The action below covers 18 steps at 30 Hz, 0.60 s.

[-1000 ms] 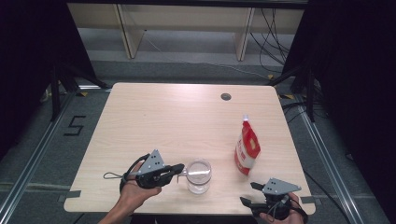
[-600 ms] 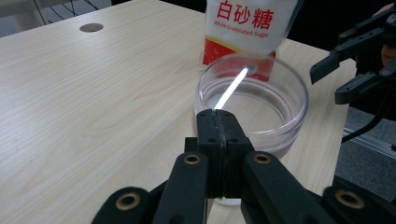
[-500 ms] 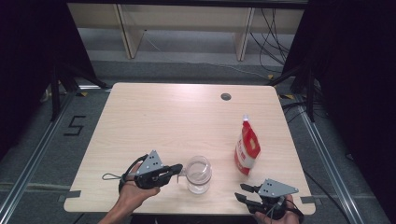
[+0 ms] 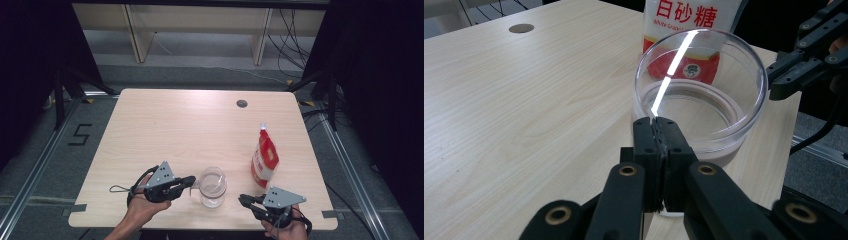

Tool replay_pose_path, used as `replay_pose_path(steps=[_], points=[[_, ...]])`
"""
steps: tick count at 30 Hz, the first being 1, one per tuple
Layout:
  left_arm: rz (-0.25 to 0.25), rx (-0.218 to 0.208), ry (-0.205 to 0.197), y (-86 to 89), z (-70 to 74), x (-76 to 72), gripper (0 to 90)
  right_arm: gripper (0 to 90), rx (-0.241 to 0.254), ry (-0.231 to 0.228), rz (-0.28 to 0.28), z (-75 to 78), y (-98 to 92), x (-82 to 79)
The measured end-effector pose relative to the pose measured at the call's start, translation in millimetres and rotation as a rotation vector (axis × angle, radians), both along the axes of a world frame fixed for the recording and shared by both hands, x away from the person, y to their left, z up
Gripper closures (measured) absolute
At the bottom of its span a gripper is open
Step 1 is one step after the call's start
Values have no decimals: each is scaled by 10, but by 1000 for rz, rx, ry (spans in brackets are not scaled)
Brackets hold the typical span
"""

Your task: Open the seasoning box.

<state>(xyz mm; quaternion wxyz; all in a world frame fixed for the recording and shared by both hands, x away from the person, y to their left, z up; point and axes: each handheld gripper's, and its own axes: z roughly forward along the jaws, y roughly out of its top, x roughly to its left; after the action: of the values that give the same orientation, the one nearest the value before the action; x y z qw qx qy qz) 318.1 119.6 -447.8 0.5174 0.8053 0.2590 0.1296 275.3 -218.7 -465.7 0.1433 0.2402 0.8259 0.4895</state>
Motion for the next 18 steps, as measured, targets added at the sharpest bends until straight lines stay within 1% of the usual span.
replay_pose_path(steps=[1,2,3,4,5,7,9,10,11,12,13,14,15,16,17,18], points=[[0,0,0,1,0,0,877,868,-5,-25,14,13,25,33],[-1,0,0,2,-1,1,877,877,-2,-33,10,22,40,43],[-1,0,-1,4,-3,1,877,889,11,-42,13,27,63,64],[7,-16,3,-8,-8,-4,877,899,3,-43,9,42,81,69],[5,-12,1,-6,-7,-3,877,900,16,-53,7,44,110,82],[5,-13,2,-7,-8,-2,877,900,6,-59,32,64,147,120],[5,-12,3,-6,-9,-2,877,900,14,-58,28,74,196,144],[5,-12,2,-6,-10,-3,877,900,29,-55,25,72,228,162],[5,-11,0,-7,-10,-3,877,900,21,-53,37,81,233,180],[3,-11,1,-7,-11,-2,877,900,31,-57,31,86,250,189],[2,-11,2,-5,-12,0,878,900,32,-55,48,94,280,200],[2,-11,4,-3,-12,1,878,900,24,-61,46,106,296,205],[12,-18,14,-5,-15,-8,878,900,28,-60,41,111,312,200],[11,-20,13,-4,-17,-8,878,900,32,-61,55,116,328,213],[11,-19,13,-3,-18,-8,878,900,42,-54,53,120,348,221],[11,-17,12,-3,-17,-9,878,900,42,-62,52,122,366,222]])
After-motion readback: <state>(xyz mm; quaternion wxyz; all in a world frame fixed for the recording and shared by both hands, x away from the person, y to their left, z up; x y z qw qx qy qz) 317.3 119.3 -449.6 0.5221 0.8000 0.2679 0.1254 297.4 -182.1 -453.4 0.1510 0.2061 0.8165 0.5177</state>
